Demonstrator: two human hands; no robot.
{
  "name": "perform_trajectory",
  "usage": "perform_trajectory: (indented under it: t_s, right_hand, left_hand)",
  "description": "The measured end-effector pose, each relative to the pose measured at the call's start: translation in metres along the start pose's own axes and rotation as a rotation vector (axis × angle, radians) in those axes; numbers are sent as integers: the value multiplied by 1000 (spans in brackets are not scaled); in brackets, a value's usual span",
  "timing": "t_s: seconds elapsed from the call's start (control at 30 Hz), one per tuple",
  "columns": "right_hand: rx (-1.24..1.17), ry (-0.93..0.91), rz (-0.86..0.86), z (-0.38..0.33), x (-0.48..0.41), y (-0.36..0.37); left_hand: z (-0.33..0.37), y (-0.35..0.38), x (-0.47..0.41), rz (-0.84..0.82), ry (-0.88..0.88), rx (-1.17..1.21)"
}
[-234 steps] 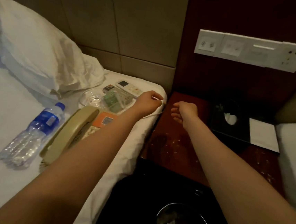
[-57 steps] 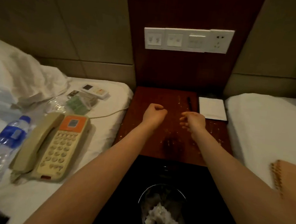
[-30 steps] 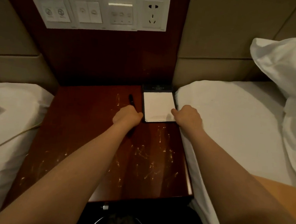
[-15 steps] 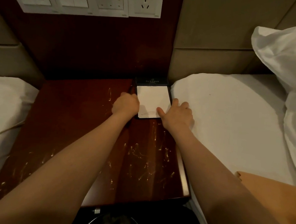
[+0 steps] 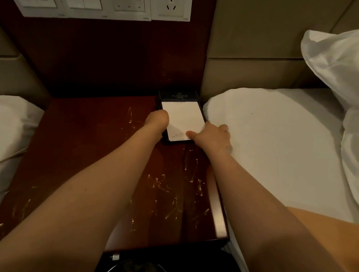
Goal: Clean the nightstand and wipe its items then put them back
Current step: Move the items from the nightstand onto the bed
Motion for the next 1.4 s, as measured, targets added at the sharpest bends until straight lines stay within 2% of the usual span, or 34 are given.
perform_trajectory:
  t_s: [0.2,0.4,0.6,0.67,0.77,0.83,0.87,1.0,1.17,1.3,1.4]
  right_hand:
    - [-14,13,-38,3,-13,8]
    - [-96,-15,-35,6,-2,3]
    - [-110,-47,22,-4,22,5]
    - [-245,-45,19,-16,32,12]
    - [-579,-96,53,-39,53,13]
    - [-815,-123,-35,-59,69,20]
    - [-860,-129,-75,-69,77,23]
    - [-909,-139,-151,-104,111,41]
    - [-1010,-93,-271,-143,171,66]
    - [-1011,-124,-360,-171,221,97]
    - [-1001,-136,-427,-186,258,123]
  left_hand:
    - [3,24,15,-86,167,5]
    - [-11,5,19,81,171,33]
    - [-23,-24,29,68,212,30]
    - [-25,-37,35,85,217,86]
    - [-30,-60,46,102,198,214]
    - [-37,-79,56,118,183,261]
    - [-41,-91,61,132,180,270]
    - [-63,-145,86,205,178,271]
    - [-101,-206,123,291,187,159]
    - [-144,-248,149,372,134,106]
    - [-179,-278,166,385,60,154]
Point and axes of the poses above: each hand's wrist, its own x-axis away from the middle knuckle, its own y-axis out of the palm, z = x × y, the point moved 8 cm from there along -x, towards the middle knuckle, and after that the axes turned 10 degrees about -x, right-handed, at the moved point
